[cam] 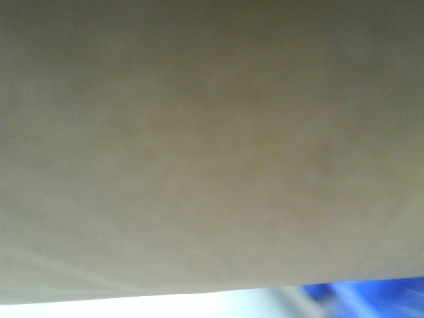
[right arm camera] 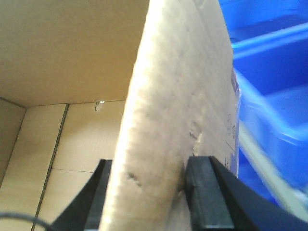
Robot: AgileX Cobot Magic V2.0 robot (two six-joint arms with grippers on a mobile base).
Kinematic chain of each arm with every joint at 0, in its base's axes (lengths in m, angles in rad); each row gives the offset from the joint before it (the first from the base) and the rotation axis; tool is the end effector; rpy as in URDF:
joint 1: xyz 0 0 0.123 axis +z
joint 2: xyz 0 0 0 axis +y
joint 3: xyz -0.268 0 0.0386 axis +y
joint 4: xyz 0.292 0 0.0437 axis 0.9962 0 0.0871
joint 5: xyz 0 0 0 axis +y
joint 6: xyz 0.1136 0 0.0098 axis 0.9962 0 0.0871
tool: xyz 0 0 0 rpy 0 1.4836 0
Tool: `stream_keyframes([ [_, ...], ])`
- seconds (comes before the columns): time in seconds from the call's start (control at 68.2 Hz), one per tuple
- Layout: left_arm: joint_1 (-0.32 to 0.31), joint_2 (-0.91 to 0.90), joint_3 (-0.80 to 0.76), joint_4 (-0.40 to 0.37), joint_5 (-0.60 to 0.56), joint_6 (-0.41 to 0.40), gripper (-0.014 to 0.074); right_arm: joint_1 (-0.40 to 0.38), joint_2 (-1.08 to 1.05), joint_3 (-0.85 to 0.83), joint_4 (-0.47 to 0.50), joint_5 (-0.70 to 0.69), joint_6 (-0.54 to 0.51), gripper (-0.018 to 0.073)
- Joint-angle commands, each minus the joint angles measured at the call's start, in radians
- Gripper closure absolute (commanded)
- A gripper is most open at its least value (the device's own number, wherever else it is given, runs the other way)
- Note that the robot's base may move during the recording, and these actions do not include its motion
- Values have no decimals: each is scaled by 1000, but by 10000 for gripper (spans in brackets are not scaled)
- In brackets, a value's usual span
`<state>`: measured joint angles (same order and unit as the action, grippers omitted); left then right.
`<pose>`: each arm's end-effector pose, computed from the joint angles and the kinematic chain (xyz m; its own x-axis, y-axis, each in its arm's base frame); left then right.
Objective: Grab box from left shelf to table start
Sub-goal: 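Hold the box with both grippers while the base turns away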
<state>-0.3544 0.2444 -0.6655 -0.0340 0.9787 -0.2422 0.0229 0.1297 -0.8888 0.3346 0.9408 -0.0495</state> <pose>0.0922 -0.0375 0.3328 -0.5061 -0.0879 -0.8580 0.2482 0.9378 -0.2426 0.0300 0.0310 0.4211 -0.1098 0.1440 -0.9835 -0.2732 0.9469 0.1692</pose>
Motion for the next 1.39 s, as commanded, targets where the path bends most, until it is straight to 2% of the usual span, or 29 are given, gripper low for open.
stream_keyframes([
  [0.0, -6, 8, -9, 53, 35, -3, 696, -4, 15, -29, -27, -139, 5, 502],
  [1.378, -6, 8, -9, 53, 35, -3, 696, -4, 15, -29, -27, -139, 5, 502],
])
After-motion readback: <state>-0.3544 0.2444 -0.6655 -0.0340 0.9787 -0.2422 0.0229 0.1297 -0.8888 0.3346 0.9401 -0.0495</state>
